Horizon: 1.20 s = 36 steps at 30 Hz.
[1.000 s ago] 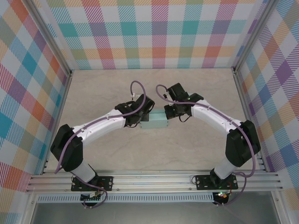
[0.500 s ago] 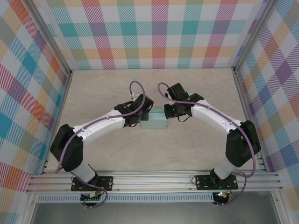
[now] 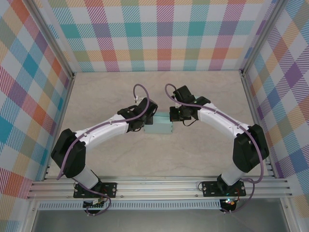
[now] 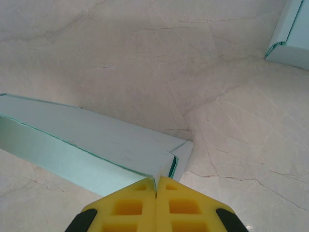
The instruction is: Fold the paper box
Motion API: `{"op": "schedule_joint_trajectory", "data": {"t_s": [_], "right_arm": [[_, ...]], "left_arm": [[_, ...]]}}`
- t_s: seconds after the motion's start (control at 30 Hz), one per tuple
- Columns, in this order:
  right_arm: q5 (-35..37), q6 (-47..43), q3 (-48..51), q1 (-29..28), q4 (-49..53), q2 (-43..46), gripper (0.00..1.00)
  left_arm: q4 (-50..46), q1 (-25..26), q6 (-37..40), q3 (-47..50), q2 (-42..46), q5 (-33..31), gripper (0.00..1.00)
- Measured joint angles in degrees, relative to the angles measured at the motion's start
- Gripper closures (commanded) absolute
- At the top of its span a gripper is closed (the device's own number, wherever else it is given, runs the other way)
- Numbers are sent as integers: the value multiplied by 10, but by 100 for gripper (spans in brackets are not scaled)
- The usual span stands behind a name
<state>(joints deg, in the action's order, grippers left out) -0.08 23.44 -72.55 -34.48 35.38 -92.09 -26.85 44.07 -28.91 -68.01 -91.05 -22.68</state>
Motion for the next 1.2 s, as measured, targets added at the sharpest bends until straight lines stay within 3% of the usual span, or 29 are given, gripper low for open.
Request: {"op": "schedule_joint_trajectory", "data": {"t_s": [0.2,0.87,1.2], "right_arm": [[0,4,0,0,-10,0,100],[11,-12,39,2,-103,24,100],[28,-60,124,2,-180,65,100]], "left_arm": [[11,0,0,7,2,0,100],[53,-4,5,29,4,-4,100],[89,-3,5,41,4,-3,100]]}}
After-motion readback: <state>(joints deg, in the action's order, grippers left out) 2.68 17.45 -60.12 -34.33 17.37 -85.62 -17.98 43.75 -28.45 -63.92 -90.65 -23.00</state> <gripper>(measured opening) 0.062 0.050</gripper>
